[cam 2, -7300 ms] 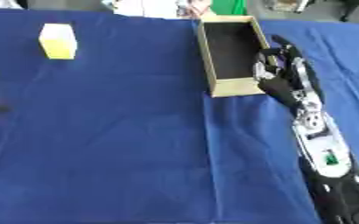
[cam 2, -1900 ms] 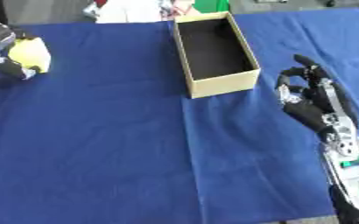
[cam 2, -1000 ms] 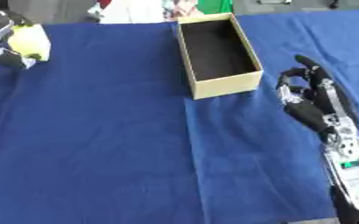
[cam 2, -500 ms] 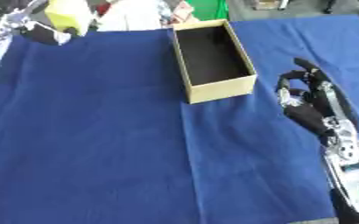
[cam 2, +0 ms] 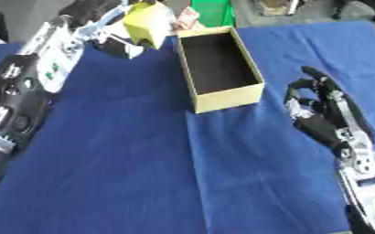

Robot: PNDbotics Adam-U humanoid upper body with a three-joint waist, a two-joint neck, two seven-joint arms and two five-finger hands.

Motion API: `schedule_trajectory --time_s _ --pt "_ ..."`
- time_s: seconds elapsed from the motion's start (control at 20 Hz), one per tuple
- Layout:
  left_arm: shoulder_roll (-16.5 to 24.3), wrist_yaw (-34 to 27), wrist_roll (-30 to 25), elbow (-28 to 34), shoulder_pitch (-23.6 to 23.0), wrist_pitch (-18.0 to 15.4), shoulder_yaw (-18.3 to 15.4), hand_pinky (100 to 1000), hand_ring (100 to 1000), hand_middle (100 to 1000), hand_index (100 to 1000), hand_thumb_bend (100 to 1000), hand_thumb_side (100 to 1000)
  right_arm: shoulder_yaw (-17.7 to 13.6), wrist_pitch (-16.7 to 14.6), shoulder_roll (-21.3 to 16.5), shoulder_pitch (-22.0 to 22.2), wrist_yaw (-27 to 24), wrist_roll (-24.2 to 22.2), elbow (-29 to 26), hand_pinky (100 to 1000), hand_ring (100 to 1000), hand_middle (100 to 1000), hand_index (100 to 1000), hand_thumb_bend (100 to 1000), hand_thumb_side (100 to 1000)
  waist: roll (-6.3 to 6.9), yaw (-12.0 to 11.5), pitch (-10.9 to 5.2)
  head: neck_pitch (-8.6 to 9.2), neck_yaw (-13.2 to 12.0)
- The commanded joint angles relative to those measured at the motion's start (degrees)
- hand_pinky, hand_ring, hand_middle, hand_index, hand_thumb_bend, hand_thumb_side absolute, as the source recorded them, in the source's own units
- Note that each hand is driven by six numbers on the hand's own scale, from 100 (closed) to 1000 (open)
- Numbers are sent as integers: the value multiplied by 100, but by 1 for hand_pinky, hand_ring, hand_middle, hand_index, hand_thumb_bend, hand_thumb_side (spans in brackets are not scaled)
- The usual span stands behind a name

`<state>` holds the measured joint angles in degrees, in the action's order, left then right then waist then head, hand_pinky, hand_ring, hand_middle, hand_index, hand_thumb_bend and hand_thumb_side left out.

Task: Pick up objects on the table and place them in the box.

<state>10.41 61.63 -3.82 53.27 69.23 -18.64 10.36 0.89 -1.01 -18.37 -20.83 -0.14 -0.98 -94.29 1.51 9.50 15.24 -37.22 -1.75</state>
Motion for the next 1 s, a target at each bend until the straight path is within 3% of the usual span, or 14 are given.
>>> schedule_trajectory --time_s 0.05,0.45,0.6,0.8,1.0 --pt "-197 54 99 173 159 -120 120 734 811 529 716 137 161 44 -12 -24 -121 -13 -78 -97 749 960 673 938 100 248 -8 49 -72 91 -67" --pt "-596 632 266 158 -63 -430 431 745 821 579 747 182 179 172 -9 91 -264 11 -211 -95 749 960 674 936 100 246 11 212 19 166 -113" --pt "-645 799 160 45 -111 -481 441 753 847 640 794 214 192 173 -7 100 -271 14 -215 -91 749 960 673 936 100 245 15 228 26 172 -115" --pt "-655 898 -99 -48 -127 -451 392 765 880 757 871 339 206 169 -7 107 -269 12 -210 -86 749 960 673 935 100 246 25 228 20 189 -115" --pt "-627 888 -167 -35 -114 -317 329 772 883 787 888 372 209 168 -7 112 -265 11 -210 -80 749 960 673 934 100 246 33 220 8 202 -107"
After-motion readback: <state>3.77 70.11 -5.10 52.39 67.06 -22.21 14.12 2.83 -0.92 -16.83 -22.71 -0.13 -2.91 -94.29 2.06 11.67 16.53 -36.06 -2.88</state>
